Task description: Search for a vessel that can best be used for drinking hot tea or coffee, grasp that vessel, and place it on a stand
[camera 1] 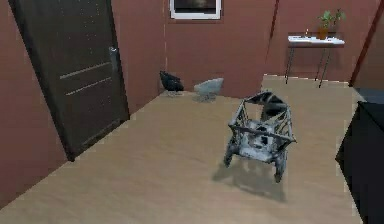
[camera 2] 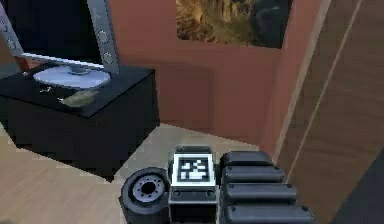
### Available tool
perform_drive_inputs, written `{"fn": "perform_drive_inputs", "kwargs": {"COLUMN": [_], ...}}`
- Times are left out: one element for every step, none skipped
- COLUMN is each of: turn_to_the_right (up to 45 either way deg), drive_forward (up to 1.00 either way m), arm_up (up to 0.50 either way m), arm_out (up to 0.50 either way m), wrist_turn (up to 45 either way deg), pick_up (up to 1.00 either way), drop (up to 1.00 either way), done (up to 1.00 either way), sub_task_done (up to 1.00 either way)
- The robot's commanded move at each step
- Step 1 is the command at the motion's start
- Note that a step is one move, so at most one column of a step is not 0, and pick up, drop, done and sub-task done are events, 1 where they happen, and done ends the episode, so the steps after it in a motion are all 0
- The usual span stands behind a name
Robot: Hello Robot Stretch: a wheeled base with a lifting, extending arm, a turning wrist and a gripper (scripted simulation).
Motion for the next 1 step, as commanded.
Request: {"fn": "perform_drive_inputs", "kwargs": {"turn_to_the_right": [42.0], "drive_forward": [0.0], "arm_up": [0.0], "arm_out": [0.0], "wrist_turn": [0.0], "pick_up": [0.0], "drop": [0.0], "done": [0.0], "sub_task_done": [0.0]}}
